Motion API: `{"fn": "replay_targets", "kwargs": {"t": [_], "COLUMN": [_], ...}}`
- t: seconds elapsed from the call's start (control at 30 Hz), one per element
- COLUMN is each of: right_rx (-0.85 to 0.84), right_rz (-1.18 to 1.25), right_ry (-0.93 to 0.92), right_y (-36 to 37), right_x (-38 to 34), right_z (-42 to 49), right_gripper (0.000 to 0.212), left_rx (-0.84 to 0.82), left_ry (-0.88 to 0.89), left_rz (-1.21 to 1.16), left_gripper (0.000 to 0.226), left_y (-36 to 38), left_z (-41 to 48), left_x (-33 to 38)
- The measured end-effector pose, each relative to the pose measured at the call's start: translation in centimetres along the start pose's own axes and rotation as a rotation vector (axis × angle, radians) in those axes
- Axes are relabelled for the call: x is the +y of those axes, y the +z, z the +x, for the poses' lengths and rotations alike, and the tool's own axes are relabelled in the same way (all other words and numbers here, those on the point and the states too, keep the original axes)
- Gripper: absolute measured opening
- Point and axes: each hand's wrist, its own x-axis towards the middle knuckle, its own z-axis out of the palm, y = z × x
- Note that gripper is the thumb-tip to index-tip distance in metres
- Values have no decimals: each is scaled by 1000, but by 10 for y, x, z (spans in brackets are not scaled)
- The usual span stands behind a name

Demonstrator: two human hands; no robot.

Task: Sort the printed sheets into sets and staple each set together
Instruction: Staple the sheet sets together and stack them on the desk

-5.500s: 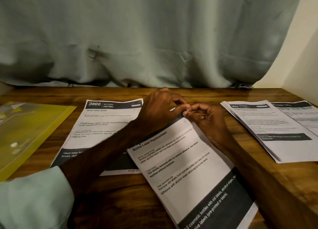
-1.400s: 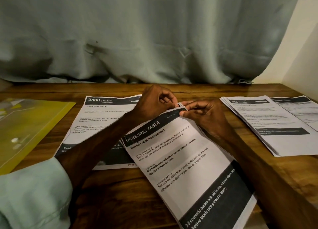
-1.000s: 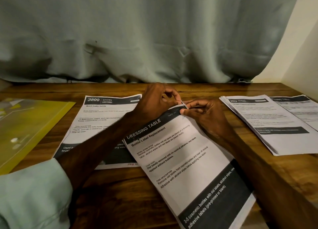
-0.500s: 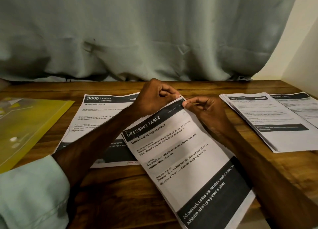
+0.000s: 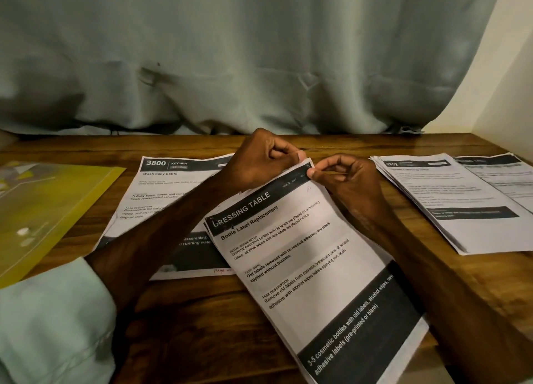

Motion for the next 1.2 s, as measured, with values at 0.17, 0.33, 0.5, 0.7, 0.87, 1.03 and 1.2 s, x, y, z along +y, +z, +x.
{"fn": "replay_targets", "kwargs": {"t": [0.17,0.33,0.5,0.7,0.87,1.03,1.2], "right_rx": [3,-7,-2,15,-6,-21,-13], "right_rz": [0,-69,-85,-95,-106,-106,-90], "right_ry": [-19,-72,-90,-114,-129,-142,-131], "right_y": [0,-1,-2,-1,0,-1,0], "right_x": [1,-3,-3,-2,-2,-1,0], "right_z": [1,-1,0,0,-1,-1,-1], "right_gripper": [17,17,18,21,15,16,17], "left_rx": [7,52,59,75,73,52,69], "left_ry": [9,1,8,39,117,359,438], "left_rz": [6,55,46,64,171,351,361], "left_gripper": [16,15,15,14,30,33,27], "left_y": [3,6,6,6,7,6,6], "left_z": [-2,-2,-2,-4,-6,-7,-6], "left_x": [3,2,2,4,8,11,5]}}
